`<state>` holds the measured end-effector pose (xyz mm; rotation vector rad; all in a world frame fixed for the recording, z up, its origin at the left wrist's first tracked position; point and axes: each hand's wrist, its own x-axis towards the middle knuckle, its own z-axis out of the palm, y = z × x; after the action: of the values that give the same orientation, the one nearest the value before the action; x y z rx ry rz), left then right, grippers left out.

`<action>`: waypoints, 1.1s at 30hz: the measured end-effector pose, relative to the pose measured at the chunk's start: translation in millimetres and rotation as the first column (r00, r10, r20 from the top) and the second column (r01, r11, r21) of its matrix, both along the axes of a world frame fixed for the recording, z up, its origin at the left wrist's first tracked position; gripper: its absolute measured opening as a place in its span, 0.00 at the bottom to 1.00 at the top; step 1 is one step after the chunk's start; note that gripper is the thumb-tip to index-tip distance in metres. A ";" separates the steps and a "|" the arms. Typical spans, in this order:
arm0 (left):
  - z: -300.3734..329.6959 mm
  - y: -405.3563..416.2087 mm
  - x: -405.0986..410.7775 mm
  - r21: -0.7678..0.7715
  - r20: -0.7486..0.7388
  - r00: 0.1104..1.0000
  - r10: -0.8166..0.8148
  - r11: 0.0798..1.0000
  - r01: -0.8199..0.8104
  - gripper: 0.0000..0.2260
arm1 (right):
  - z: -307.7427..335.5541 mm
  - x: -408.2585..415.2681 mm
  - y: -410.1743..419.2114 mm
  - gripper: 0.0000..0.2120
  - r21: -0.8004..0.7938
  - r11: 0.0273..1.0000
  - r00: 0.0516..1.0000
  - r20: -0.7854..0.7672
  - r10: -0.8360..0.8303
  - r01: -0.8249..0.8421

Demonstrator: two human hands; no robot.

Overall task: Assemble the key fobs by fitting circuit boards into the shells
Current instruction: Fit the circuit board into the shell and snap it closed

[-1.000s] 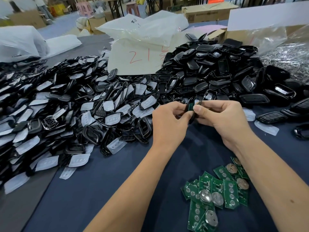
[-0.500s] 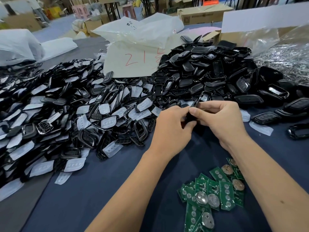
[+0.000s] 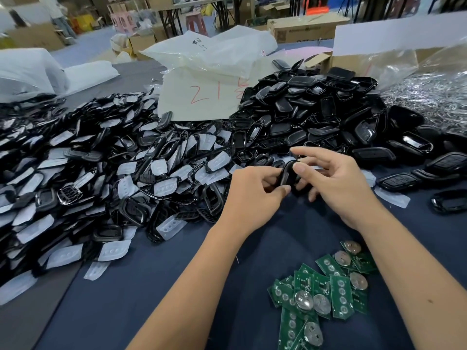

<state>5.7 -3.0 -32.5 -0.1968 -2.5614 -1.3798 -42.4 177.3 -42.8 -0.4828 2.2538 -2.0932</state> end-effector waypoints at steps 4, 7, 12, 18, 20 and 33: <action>2.0 -0.5 2.3 0.021 0.003 0.999 -0.032 0.999 0.032 0.09 | -1.8 -3.2 2.9 0.12 0.001 0.996 0.996 -0.019 0.091 -0.091; 1.4 -1.0 1.5 0.045 0.027 1.000 -0.002 0.999 0.001 0.09 | -2.3 -3.4 4.2 0.11 -0.035 0.995 0.995 -0.019 0.094 -0.094; 2.2 -5.1 -1.8 0.095 0.091 0.995 0.042 0.994 -0.050 0.07 | -2.5 -4.5 4.9 0.09 -0.089 0.992 0.996 0.004 0.091 -0.091; -2.4 -4.6 -4.6 0.150 0.082 0.995 0.062 0.986 -0.073 0.07 | 0.3 -2.4 5.4 0.09 -0.112 0.988 0.994 0.001 0.109 -0.108; -4.3 -5.7 -6.4 0.219 0.109 0.993 0.053 0.973 -0.076 0.06 | 1.3 -1.5 4.2 0.11 -0.103 0.989 0.994 -0.015 0.105 -0.106; -2.3 -11.8 -5.8 0.675 0.217 0.963 -0.163 0.737 -0.027 0.07 | 1.7 0.6 2.6 0.17 -0.004 0.992 0.987 -0.098 0.127 -0.128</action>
<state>-0.1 -14.9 -34.8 0.0261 -2.0423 -2.3988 -41.8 179.9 -41.1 -0.7251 2.1973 -2.0632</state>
